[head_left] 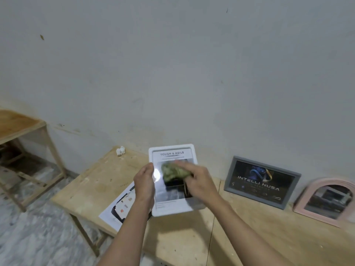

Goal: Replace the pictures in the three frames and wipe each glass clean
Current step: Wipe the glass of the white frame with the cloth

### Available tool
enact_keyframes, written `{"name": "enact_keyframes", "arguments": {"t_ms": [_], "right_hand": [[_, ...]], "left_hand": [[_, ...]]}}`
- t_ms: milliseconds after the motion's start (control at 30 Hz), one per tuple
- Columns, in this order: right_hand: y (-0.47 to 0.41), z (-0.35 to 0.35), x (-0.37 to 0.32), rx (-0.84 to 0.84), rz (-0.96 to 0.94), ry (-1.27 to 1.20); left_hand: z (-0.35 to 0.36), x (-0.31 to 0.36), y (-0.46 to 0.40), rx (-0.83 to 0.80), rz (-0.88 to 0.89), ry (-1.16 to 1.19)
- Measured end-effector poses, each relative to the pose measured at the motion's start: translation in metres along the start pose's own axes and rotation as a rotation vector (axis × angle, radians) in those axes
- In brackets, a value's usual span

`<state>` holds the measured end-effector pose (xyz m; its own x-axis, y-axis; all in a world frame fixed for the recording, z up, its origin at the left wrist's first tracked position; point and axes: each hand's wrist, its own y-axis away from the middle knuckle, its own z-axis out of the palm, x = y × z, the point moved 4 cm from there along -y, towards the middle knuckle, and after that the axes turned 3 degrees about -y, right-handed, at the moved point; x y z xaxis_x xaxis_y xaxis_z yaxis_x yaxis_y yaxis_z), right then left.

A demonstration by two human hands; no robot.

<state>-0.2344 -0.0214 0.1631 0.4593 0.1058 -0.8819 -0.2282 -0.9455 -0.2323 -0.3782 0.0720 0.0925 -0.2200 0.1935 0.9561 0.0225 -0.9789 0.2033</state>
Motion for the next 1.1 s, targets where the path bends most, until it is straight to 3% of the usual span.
{"name": "enact_keyframes", "arguments": {"t_ms": [67, 200, 333, 467, 567, 700, 900, 1100], "right_hand": [[-0.033, -0.015, -0.013, 0.090, -0.118, 0.142], [-0.064, -0.009, 0.015, -0.087, -0.192, 0.465], [-0.018, 0.014, 0.067, -0.203, -0.153, 0.386], [0.017, 0.026, 0.108, -0.298, 0.014, 0.189], [0.025, 0.023, 0.126, -0.309, 0.194, -0.007], [0.006, 0.002, 0.139, -0.226, 0.396, -0.327], [-0.055, -0.049, 0.178, 0.029, 0.579, -0.540], [-0.131, -0.078, 0.247, 0.130, 0.566, -0.269]], "left_hand": [[0.022, -0.001, 0.009, -0.085, 0.034, -0.052], [0.051, -0.002, 0.010, -0.124, 0.124, -0.043], [0.046, -0.022, -0.011, -0.031, 0.027, 0.025], [0.043, -0.041, -0.029, 0.099, -0.014, -0.061], [0.050, -0.048, -0.040, 0.095, 0.007, -0.113], [0.065, -0.066, -0.052, 0.034, 0.045, -0.247], [0.075, -0.095, -0.083, 0.100, -0.037, -0.298], [0.096, -0.109, -0.126, 0.146, -0.074, -0.312]]}}
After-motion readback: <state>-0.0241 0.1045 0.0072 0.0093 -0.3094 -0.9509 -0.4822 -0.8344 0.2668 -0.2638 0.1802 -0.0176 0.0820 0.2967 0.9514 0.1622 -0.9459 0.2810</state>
